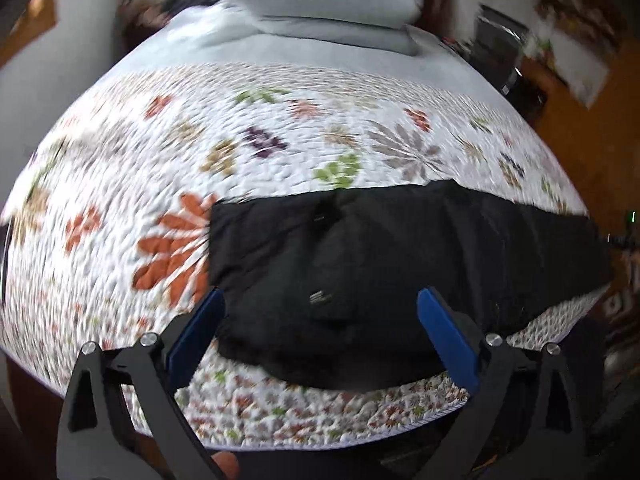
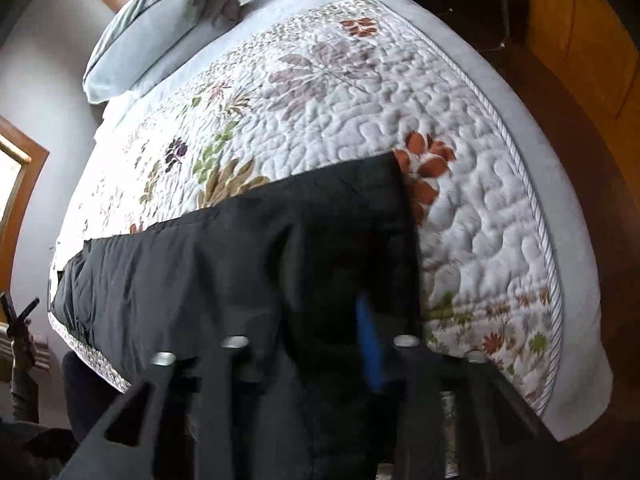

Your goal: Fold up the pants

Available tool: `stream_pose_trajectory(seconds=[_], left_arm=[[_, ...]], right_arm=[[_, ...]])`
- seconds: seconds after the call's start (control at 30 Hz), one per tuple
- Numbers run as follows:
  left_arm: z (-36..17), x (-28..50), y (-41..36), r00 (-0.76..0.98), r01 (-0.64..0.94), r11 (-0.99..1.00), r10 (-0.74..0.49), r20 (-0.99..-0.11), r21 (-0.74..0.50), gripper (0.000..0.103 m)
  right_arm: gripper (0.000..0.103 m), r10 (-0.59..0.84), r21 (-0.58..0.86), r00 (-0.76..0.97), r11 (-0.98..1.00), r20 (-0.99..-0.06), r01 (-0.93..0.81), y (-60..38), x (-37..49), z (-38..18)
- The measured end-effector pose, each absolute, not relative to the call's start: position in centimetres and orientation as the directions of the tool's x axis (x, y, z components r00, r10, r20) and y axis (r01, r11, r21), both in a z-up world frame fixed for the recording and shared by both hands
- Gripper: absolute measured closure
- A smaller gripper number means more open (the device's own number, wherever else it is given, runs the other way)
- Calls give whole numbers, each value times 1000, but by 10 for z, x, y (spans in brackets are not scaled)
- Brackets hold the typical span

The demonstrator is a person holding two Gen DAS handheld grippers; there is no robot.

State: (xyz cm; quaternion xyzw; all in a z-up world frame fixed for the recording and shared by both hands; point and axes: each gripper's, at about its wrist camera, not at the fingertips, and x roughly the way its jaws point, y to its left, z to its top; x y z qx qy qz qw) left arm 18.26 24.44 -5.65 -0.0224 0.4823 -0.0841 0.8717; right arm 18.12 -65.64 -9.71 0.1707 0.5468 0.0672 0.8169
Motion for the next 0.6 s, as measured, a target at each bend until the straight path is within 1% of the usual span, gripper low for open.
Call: stream_pose_trajectory(seconds=[0.03,0.07,0.1,0.13,0.17,0.2,0.23,0.27,0.37,0.5,0.57,0.6], left_arm=[[-56,183,235,533,150,985,-150,-833,-81,6],[-56,185,224,546,188,980,-155,-823,-60,6],[-60,188,218,532,215,974,-175,-828,-68,7],[-74,195,213,487,227,971,-184,-854,-80,8],[-84,199,211,458,229,971,-175,-871,-74,12],[-101,205,211,418,224,974,-131,-899,-38,35],[-116,210,214,373,203,979,-82,-924,-5,48],[-129,214,219,338,187,982,-58,-939,6,56],[-153,211,237,303,140,988,-109,-947,-68,58],[-154,204,239,318,127,990,-104,-942,-66,58],[-153,202,240,320,131,989,-103,-942,-64,57],[-153,201,241,320,132,989,-105,-942,-65,57]], right_arm=[[88,298,349,400,935,-867,61,-654,182,-93],[91,304,353,404,934,-863,50,-653,185,-92],[92,298,344,419,938,-858,37,-650,187,-86],[92,304,350,433,936,-849,28,-649,191,-80],[92,307,354,440,935,-844,27,-649,195,-78],[92,311,362,451,932,-837,28,-649,202,-77],[92,313,366,452,930,-835,32,-650,208,-77],[92,308,363,452,931,-837,39,-650,215,-78],[92,293,352,447,935,-845,52,-651,227,-84],[92,298,366,432,927,-851,81,-654,239,-98],[92,281,350,413,931,-866,101,-655,241,-110],[89,270,342,409,932,-872,115,-657,240,-114]])
